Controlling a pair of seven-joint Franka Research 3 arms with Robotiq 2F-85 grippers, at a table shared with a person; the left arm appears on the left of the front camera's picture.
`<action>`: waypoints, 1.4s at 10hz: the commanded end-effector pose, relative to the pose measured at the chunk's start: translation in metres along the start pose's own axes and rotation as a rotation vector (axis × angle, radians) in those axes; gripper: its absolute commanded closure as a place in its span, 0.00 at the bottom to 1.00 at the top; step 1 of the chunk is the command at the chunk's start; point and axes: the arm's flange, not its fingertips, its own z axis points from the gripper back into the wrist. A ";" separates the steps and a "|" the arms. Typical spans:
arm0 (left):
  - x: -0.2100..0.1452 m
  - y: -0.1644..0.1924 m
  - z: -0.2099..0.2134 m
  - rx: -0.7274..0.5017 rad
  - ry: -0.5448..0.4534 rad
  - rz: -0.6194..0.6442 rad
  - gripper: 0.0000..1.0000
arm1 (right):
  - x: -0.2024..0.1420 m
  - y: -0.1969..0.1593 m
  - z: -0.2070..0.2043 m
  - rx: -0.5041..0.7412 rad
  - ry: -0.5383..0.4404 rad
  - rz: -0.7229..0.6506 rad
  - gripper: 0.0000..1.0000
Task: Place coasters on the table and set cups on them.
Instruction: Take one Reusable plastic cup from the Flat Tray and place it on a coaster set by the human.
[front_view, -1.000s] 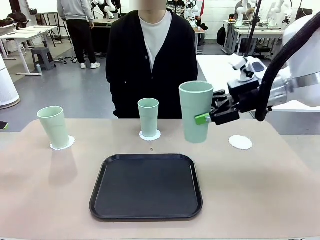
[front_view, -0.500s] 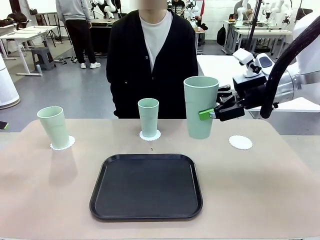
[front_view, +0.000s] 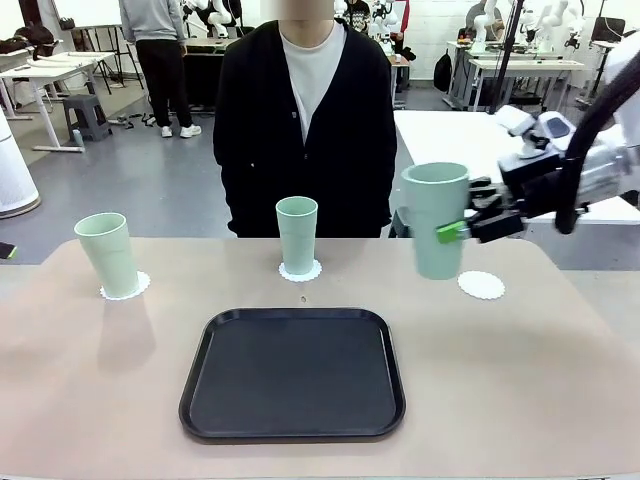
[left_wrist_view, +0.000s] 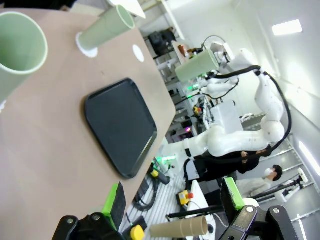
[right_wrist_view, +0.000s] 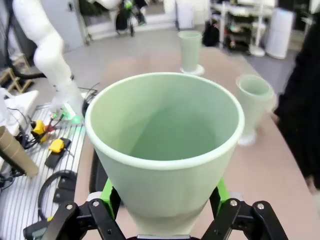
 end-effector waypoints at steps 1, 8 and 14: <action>0.001 -0.002 0.000 0.000 -0.016 0.001 0.00 | -0.018 -0.040 0.066 -0.043 -0.042 -0.065 0.15; 0.001 -0.002 0.000 0.000 -0.016 0.001 0.00 | -0.045 -0.072 0.154 -0.199 -0.155 -0.101 0.15; 0.001 -0.002 0.000 0.000 -0.016 0.001 0.00 | -0.052 -0.104 0.129 -0.209 -0.183 0.016 0.15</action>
